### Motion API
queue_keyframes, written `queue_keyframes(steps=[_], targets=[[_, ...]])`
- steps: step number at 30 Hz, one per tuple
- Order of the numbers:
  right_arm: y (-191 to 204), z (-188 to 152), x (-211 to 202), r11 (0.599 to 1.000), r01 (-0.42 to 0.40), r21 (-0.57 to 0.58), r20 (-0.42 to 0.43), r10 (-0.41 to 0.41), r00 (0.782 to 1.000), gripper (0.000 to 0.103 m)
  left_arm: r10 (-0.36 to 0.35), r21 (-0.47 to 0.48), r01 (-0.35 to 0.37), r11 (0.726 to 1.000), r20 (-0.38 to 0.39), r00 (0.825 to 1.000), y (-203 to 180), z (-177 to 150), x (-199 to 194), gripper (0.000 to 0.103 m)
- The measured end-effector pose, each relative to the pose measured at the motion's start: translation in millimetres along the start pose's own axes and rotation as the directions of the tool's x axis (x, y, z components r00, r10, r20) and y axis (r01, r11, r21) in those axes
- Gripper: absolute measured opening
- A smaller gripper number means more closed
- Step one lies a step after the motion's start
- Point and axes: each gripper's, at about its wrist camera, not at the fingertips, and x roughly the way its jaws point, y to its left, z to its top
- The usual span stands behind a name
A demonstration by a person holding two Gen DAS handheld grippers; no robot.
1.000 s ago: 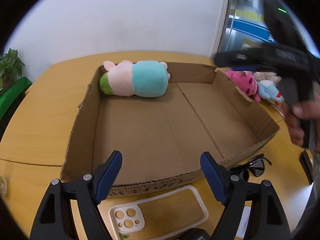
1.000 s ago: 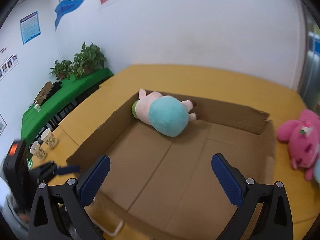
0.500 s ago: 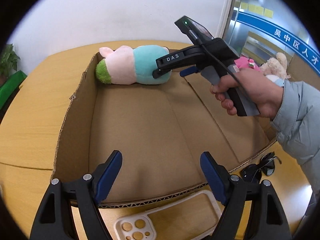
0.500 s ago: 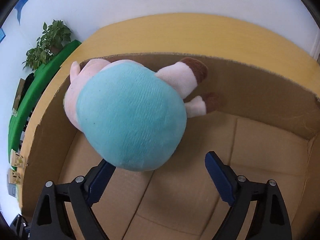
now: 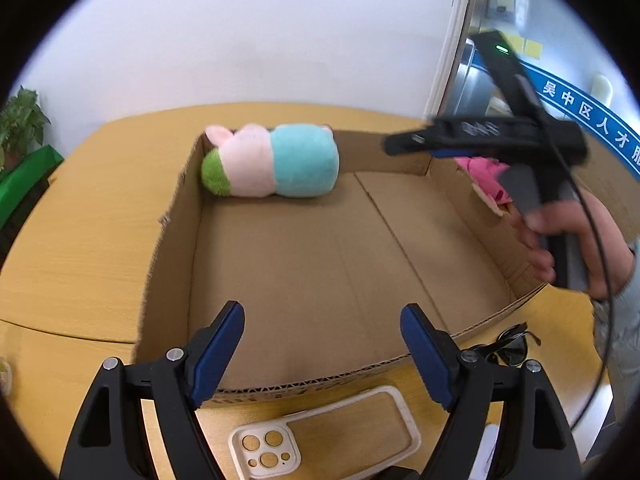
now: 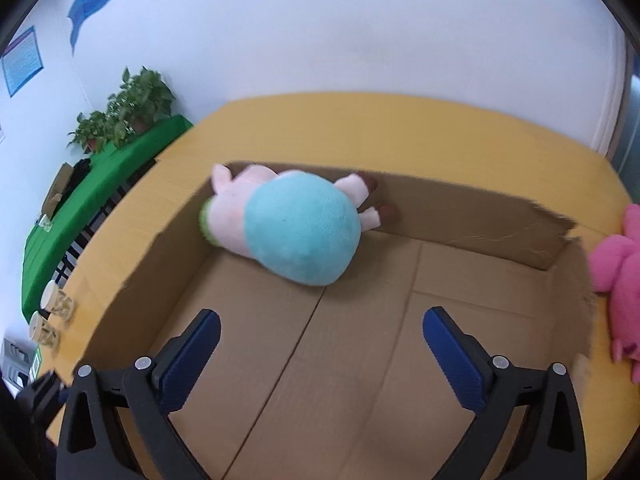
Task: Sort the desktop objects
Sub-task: 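Withdraw both tools from the box toward the grey phone stand, then close the left tool on the grey phone stand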
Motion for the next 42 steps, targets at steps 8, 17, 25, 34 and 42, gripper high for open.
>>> queue_keyframes(steps=[8, 17, 25, 34, 42], targets=[[3, -75, -114, 0.992, 0.122, -0.037, 0.108, -0.117, 0.987, 0.103, -0.005, 0.029, 0.002, 1.000, 0.103, 0.995, -35, -7, -55, 0.080], [34, -194, -168, 0.964, 0.175, -0.200, 0.116, -0.154, 0.981, 0.103, -0.052, 0.080, 0.048, 0.996, 0.042, 0.998, -76, -40, -76, 0.080], [35, -305, -145, 0.990, -0.075, -0.116, -0.086, 0.065, 0.994, 0.103, -0.165, 0.010, 0.167, 0.986, -0.119, 0.979, -98, -82, -54, 0.080], [54, -337, -122, 0.981, 0.028, -0.192, -0.121, -0.052, 0.991, 0.086, -0.278, -0.054, 0.272, 0.961, -0.218, 0.936, -122, -101, -33, 0.079], [5, -338, -140, 0.994, 0.100, 0.040, -0.054, -0.097, 0.994, 0.058, -0.304, -0.039, 0.306, 0.951, -0.278, 0.911, -150, -91, -6, 0.079]])
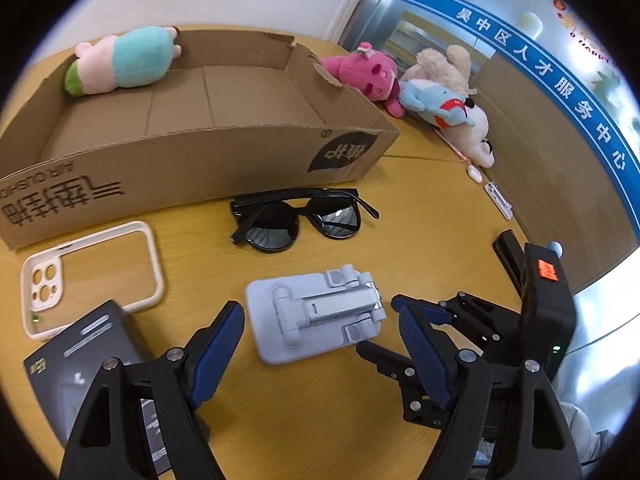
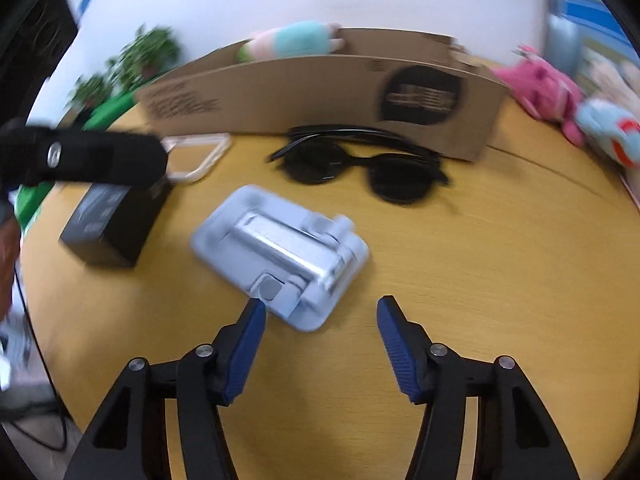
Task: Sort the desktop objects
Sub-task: 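Close the left tool on the grey phone stand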
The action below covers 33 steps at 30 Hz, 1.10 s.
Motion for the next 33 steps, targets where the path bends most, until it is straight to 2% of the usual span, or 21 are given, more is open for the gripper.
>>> queue_keyframes(steps=[2, 4, 5, 7, 12, 14, 16, 19, 20, 21, 23, 27, 29, 33], targets=[[-4, 0, -4, 0.998, -0.052, 0.027, 0.012, 0.052, 0.999, 0.065, -0.002, -0.009, 0.002, 1.000, -0.029, 1.000, -2, 3, 9, 0.079], [-1, -1, -11, 0.996, -0.086, -0.022, 0.042, 0.086, 0.995, 0.101, 0.000, -0.006, 0.000, 1.000, -0.046, 0.999, -4, 5, 15, 0.079], [1, -1, -17, 0.995, -0.080, -0.061, 0.066, 0.084, 0.994, 0.102, 0.008, -0.005, -0.008, 1.000, -0.053, 0.999, -3, 5, 16, 0.079], [5, 2, -20, 0.990, -0.076, -0.116, 0.072, 0.085, 0.994, 0.103, 0.032, -0.018, -0.033, 0.999, -0.073, 0.997, 0, 4, 21, 0.079], [3, 17, -4, 0.964, -0.158, -0.212, -0.012, 0.159, 0.987, 0.103, 0.087, -0.074, -0.100, 0.992, -0.154, 0.984, 16, 1, 38, 0.079], [7, 20, 6, 0.956, -0.182, -0.231, -0.058, 0.174, 0.983, 0.103, 0.121, -0.050, -0.130, 0.990, -0.160, 0.980, 14, 1, 41, 0.078], [13, 18, 14, 0.954, -0.184, -0.238, -0.081, 0.169, 0.982, 0.102, 0.122, -0.034, -0.129, 0.991, -0.160, 0.979, 11, 1, 43, 0.078], [17, 16, 18, 0.961, -0.159, -0.225, -0.066, 0.148, 0.987, 0.100, 0.062, -0.046, -0.073, 0.996, -0.192, 0.979, 12, -3, 52, 0.062], [16, 16, 17, 0.964, -0.164, -0.209, -0.058, 0.156, 0.986, 0.098, 0.063, -0.037, -0.072, 0.997, -0.199, 0.978, 11, -5, 55, 0.059], [14, 18, 21, 0.966, -0.168, -0.195, -0.050, 0.161, 0.986, 0.093, 0.081, -0.003, -0.083, 0.997, -0.185, 0.979, 8, -6, 55, 0.059], [11, 18, 21, 0.974, -0.153, -0.164, -0.044, 0.148, 0.988, 0.090, 0.103, 0.038, -0.098, 0.994, -0.185, 0.977, 5, -6, 54, 0.054], [8, 16, 18, 0.979, -0.143, -0.148, -0.047, 0.137, 0.989, 0.087, 0.082, 0.033, -0.077, 0.996, -0.169, 0.982, 11, -6, 52, 0.046], [5, 14, 16, 0.979, -0.164, -0.121, -0.048, 0.160, 0.986, 0.086, 0.082, 0.035, -0.077, 0.996, -0.161, 0.984, 13, -8, 52, 0.039], [-10, 11, 5, 0.973, -0.227, -0.039, -0.032, 0.226, 0.974, 0.088, 0.057, 0.018, -0.055, 0.998, -0.152, 0.987, 15, -8, 52, 0.037]])
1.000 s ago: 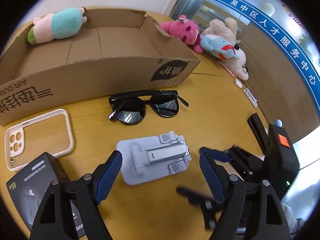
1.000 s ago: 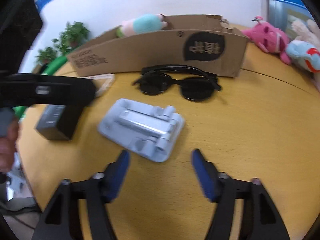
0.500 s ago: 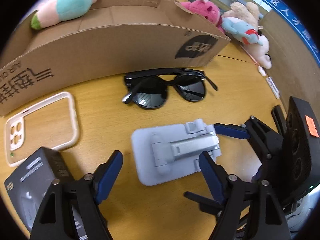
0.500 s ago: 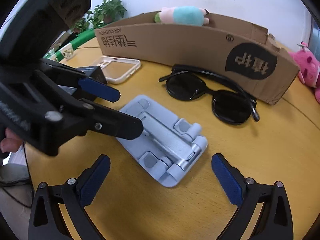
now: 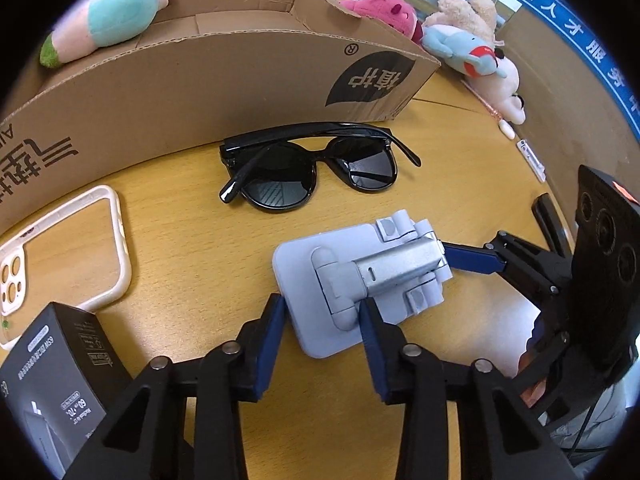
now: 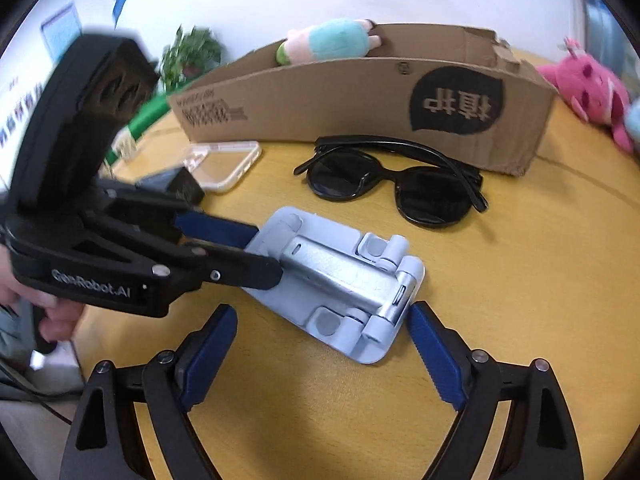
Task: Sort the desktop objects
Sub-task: 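Close the left tool on the grey phone stand, then lift the grey phone stand with the left tool and carry it over the box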
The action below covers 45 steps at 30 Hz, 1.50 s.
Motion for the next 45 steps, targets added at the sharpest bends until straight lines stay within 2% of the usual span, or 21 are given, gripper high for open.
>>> queue_keyframes(steps=[5, 8, 10, 13, 18, 23, 29, 34, 36, 41, 45], targets=[[-8, -2, -6, 0.997, -0.035, 0.074, 0.027, 0.033, 0.999, 0.085, -0.007, -0.004, 0.007, 1.000, 0.007, 1.000, -4, 3, 2, 0.036], [-8, -7, -9, 0.996, -0.005, 0.089, 0.039, 0.002, 0.999, 0.073, -0.012, -0.010, 0.013, 1.000, 0.013, 1.000, -2, 3, 1, 0.036], [-11, -4, -9, 0.995, 0.021, 0.094, 0.040, -0.025, 0.999, 0.060, -0.009, -0.004, 0.009, 1.000, 0.020, 1.000, -4, 3, 1, 0.036], [-16, -4, -11, 0.993, 0.043, 0.114, 0.053, -0.049, 0.997, 0.049, -0.001, -0.005, 0.001, 1.000, 0.038, 0.999, -6, 0, 0, 0.036], [-12, -8, -17, 0.990, 0.065, 0.121, 0.085, -0.075, 0.994, 0.047, 0.010, 0.000, -0.010, 1.000, 0.102, 0.995, -9, -1, -19, 0.036], [3, 9, -35, 0.992, 0.076, 0.100, 0.169, -0.092, 0.981, 0.047, 0.017, 0.015, -0.020, 1.000, 0.191, 0.981, -10, 9, -51, 0.036], [21, 57, -64, 0.993, 0.106, 0.046, 0.293, -0.115, 0.949, 0.047, 0.029, 0.035, -0.041, 0.999, 0.304, 0.952, -5, 35, -92, 0.036], [40, 117, -71, 0.986, 0.159, -0.043, 0.370, -0.132, 0.920, 0.048, 0.039, 0.016, -0.049, 0.999, 0.369, 0.928, 14, 62, -113, 0.035], [43, 137, -67, 0.986, 0.157, -0.062, 0.378, -0.122, 0.918, 0.048, 0.038, -0.006, -0.039, 0.999, 0.394, 0.918, 31, 75, -122, 0.035], [47, 190, -36, 0.991, 0.107, -0.077, 0.376, -0.071, 0.924, 0.048, 0.088, -0.058, -0.069, 0.996, 0.436, 0.896, 72, 100, -139, 0.035], [47, 234, 0, 0.996, 0.047, -0.074, 0.356, -0.018, 0.934, 0.048, 0.115, -0.094, -0.082, 0.992, 0.431, 0.895, 112, 124, -140, 0.035]])
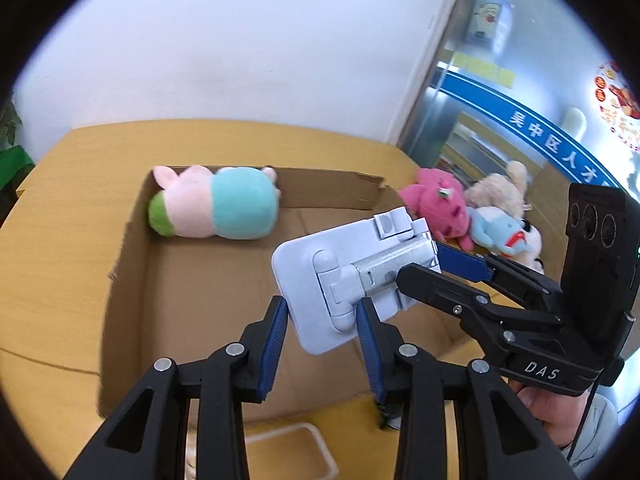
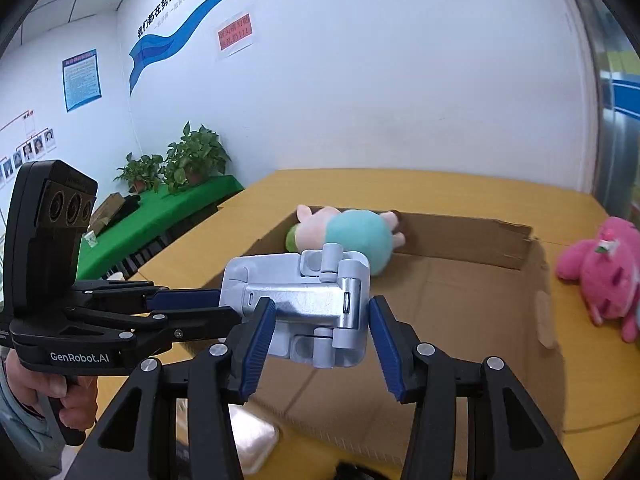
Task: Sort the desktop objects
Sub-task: 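Lift the grey phone stand with the left tool and carry it over the box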
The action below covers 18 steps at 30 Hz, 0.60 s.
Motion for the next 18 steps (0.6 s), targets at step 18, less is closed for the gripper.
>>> queue_keyframes(steps=[18], targets=[[-36, 28, 218, 0.969, -0.085, 0.233, -0.356, 0.167, 0.919, 0.051, 0.169, -0.079, -0.193, 0.978, -0.234, 0.957, 121, 41, 108, 0.034]])
